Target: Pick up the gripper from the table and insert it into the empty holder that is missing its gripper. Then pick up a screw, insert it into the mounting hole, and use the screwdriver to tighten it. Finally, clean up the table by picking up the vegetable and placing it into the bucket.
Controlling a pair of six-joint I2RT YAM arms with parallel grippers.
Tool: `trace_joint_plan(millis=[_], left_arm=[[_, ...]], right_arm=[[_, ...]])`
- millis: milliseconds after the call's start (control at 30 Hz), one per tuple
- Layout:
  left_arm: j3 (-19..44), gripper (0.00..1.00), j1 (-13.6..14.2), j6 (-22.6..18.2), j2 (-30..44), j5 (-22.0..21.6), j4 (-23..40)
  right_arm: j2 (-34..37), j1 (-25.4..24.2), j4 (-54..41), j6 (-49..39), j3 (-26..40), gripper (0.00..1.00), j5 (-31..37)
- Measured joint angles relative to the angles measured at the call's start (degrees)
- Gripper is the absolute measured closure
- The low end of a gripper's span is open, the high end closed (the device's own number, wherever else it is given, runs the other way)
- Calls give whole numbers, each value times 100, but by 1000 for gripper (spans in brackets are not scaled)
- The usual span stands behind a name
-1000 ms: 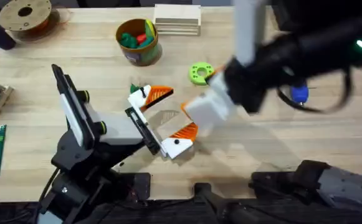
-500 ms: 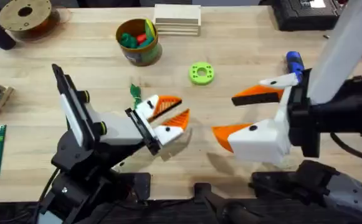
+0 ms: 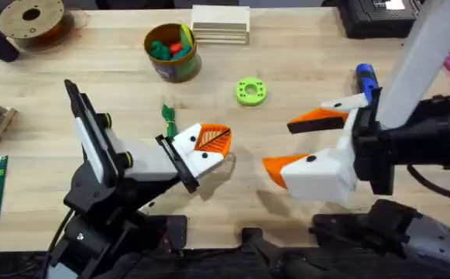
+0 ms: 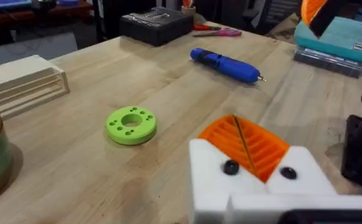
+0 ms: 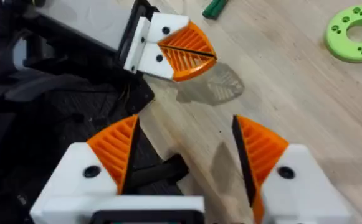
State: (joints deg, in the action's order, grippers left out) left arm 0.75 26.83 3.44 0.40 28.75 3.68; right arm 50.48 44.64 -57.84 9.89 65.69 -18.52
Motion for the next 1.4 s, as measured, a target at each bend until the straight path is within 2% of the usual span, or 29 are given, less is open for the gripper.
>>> trace_joint_plan(millis=[233,400,500,733,867,1000,1133,1300,1333,1400], left_arm=[[0,990,-1,0,0,0,0],[0,990,0,0,0,0,0],[0,990,-2,0,0,0,0],[0,990,-2,0,0,0,0],[0,990,0,0,0,0,0],[0,990,0,0,0,0,0],[0,990,0,0,0,0,0],[0,990,0,0,0,0,0],[0,990,0,0,0,0,0],[0,990,0,0,0,0,0]], right_arm=[[0,-151,-7,20,0,161,153],[0,-836,-99,22,0,159,278],[4,-1619,-238,20,-2,157,550],[359,-3821,-307,-357,-2,156,1426],[1012,-4960,32,-826,-2,156,1599],[1827,-5745,590,-1079,-2,156,1672],[2597,-6078,978,-1432,-2,157,1679],[3467,-6111,1619,-1893,-4,156,1676],[3863,-6111,2045,-2026,-9,156,1676],[4065,-6111,2298,-2074,-9,156,1679]])
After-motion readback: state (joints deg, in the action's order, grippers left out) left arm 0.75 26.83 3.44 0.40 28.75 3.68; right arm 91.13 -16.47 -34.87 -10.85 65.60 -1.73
